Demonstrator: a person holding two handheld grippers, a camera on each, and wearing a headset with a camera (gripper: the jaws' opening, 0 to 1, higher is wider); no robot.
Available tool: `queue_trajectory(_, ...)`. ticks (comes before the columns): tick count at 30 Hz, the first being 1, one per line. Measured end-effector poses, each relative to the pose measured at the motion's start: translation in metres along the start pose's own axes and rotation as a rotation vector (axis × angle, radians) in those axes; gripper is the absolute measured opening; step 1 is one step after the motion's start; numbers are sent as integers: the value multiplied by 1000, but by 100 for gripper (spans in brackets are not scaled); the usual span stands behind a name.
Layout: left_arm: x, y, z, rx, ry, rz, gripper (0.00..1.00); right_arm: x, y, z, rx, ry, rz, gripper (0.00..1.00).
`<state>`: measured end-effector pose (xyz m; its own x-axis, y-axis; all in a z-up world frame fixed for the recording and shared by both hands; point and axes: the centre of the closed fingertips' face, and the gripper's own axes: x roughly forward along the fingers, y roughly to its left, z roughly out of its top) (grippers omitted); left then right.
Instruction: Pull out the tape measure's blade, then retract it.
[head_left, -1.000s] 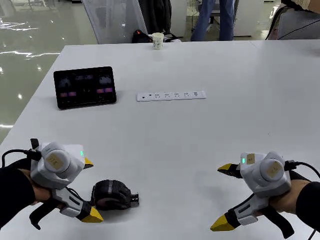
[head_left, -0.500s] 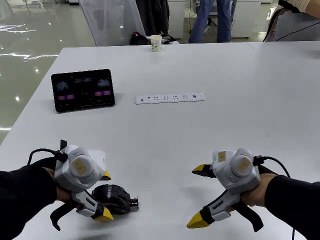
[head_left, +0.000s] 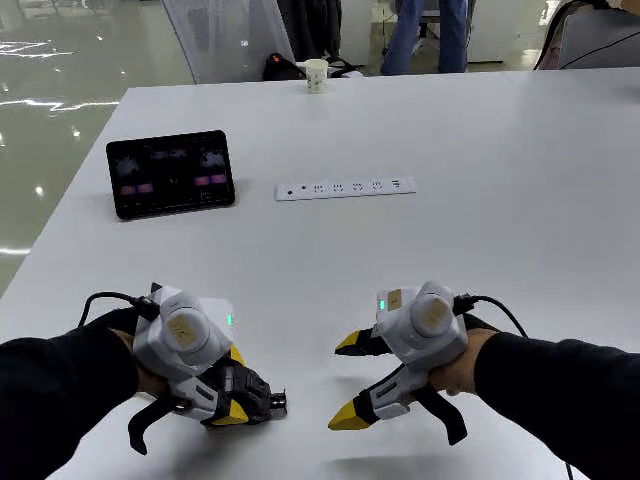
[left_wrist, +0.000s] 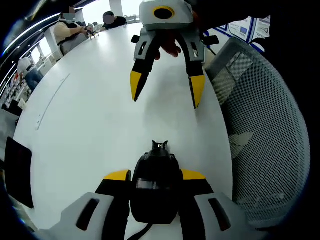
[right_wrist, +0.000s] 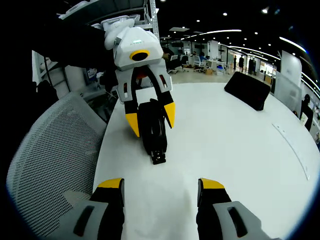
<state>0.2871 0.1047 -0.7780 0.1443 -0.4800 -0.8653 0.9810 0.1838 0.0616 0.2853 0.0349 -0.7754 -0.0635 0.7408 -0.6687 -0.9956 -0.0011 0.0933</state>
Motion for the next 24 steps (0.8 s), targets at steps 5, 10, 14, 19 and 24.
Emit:
queue_trajectory(5,-1,0,0,12,10,8,31,18,2,7,-15,19,21,55)
queue_trajectory(10,-2,0,-1,5,-18,13,31,31,4,13,-56,43,35,51)
queue_trajectory(14,-3,0,0,4,-33,23,31,45,5,17,-90,63,37,44)
queue_trajectory(19,-3,1,0,2,-38,28,31,57,2,14,-121,100,36,30)
queue_trajectory(24,-3,2,0,0,-45,26,31,63,3,15,-127,101,32,21)
